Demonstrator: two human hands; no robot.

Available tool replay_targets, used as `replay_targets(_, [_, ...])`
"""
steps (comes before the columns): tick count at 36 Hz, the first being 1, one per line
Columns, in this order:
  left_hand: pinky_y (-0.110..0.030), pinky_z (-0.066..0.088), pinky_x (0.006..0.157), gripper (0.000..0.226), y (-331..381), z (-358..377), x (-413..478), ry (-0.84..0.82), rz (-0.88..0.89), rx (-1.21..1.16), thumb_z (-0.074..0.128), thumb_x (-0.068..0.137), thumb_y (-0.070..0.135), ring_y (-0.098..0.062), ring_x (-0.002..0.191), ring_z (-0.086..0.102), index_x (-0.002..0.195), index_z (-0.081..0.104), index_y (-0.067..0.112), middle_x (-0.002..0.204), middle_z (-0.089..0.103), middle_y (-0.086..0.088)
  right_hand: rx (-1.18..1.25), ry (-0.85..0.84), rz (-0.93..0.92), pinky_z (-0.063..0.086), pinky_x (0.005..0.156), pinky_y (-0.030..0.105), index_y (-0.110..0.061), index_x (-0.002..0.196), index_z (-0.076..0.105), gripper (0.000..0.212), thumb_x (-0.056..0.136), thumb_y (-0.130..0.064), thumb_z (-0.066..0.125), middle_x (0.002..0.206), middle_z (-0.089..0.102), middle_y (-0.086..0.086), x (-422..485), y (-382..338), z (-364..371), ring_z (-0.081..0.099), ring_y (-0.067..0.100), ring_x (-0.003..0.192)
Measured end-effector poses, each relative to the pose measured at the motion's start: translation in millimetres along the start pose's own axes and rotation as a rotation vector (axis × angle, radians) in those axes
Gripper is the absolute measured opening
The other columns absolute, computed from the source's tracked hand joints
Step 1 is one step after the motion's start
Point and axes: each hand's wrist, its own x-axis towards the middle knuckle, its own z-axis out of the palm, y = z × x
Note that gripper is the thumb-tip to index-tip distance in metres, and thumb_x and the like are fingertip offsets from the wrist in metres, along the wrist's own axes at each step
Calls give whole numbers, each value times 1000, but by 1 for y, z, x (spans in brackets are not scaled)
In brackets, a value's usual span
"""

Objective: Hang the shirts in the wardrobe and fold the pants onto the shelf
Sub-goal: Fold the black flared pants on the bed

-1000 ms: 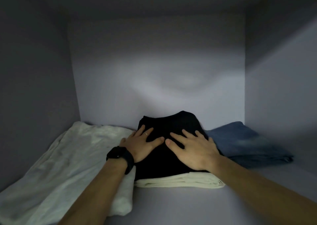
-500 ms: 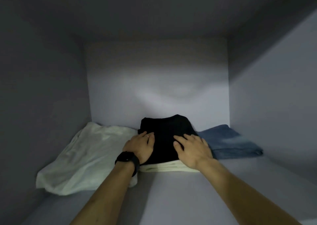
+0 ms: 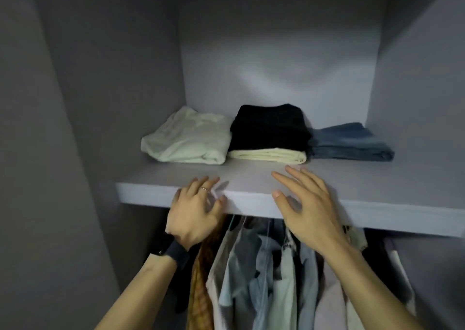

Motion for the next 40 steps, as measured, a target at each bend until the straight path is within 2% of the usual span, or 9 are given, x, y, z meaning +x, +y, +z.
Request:
replay_targets(6, [-45,16,123,60,-18,-11,-118,-16,-168,86,50,97,48,-17,152,16,153,32,40,162,29,10,152,-97,-81,30,119,36,-32,135,64,46,97,-52,47,145,55,-8,-82,-34,26,40,20,142])
replay_targets(10, [-44,22,121,59,-32,-21,-186,-14,-266,114,51,96,47,-19,149,25,152,34,40,159,34,10,255,-178,-100,32,117,34,-29,133,66,43,99,-49,49,142,58,-5,-122,-58,48,41,20,141])
replay_targets(16, [-39,29,117,55,-64,-36,-297,-40,-529,148,51,97,47,-19,141,36,150,38,39,154,41,9,432,-380,-111,35,116,45,-31,132,66,36,99,-44,58,141,58,-10,-184,-114,92,40,19,141])
replay_targets(20, [-39,32,115,54,-83,-52,-375,-35,-713,178,52,97,45,-19,138,40,149,40,38,151,44,9,539,-498,-194,38,112,39,-28,128,70,37,96,-42,57,135,63,-9,-223,-164,124,48,21,135])
replay_targets(22, [-35,33,114,52,-88,-61,-408,-22,-785,189,53,97,43,-19,137,42,148,42,37,149,46,9,595,-564,-246,43,109,41,-27,126,71,35,96,-40,59,131,66,-8,-241,-189,135,52,22,130])
replay_targets(26, [-32,36,110,49,-97,-92,-479,85,-968,220,54,97,39,-14,132,46,146,46,37,146,49,15,722,-722,-381,46,105,39,-28,125,72,34,97,-40,58,125,67,-12,-276,-249,154,53,15,126])
replay_targets(30, [-34,39,107,48,-108,-140,-545,191,-1143,314,54,97,38,-15,131,49,145,47,37,143,52,13,810,-870,-512,38,103,21,-33,128,69,31,99,-39,60,132,61,-18,-305,-322,166,47,6,127])
replay_targets(33, [-34,39,106,48,-118,-182,-589,279,-1282,399,55,97,38,-17,128,50,144,48,36,141,55,9,877,-932,-615,35,106,21,-32,127,70,31,97,-32,65,133,61,-13,-326,-384,173,50,9,125])
replay_targets(40, [-40,39,109,48,-149,-265,-667,449,-1481,509,55,96,37,-21,125,51,144,50,31,136,58,2,957,-1021,-794,34,103,20,-40,128,67,31,98,-42,60,139,55,-16,-371,-516,203,45,8,129])
